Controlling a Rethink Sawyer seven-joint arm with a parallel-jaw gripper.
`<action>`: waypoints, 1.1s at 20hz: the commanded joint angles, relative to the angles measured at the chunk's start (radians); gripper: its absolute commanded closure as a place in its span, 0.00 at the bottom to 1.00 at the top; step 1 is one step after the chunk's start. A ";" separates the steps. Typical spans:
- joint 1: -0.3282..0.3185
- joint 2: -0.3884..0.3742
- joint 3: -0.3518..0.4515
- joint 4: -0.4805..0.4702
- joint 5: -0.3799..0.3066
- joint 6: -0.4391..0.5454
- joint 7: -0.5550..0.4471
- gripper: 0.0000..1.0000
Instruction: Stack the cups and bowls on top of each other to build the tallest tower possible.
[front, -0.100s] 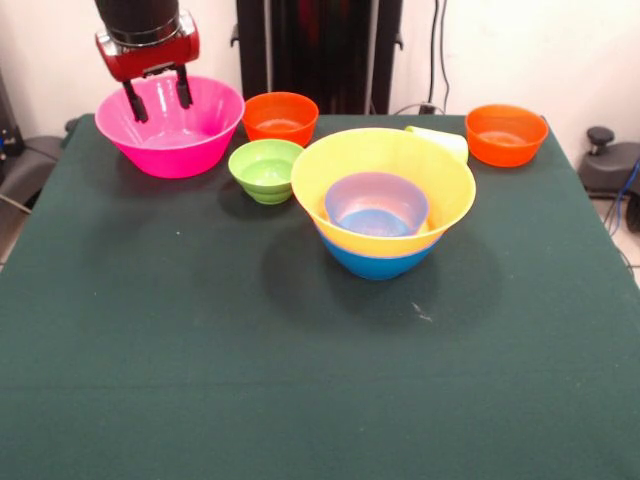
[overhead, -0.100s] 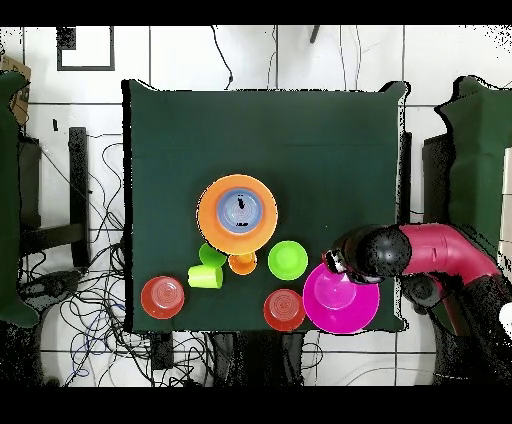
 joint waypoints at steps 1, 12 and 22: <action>0.015 -0.027 0.056 -0.059 -0.033 0.122 -0.359 0.00; 0.013 0.038 0.087 -0.171 -0.068 0.179 -0.434 0.00; -0.041 0.100 0.098 -0.252 -0.059 0.201 -0.542 0.00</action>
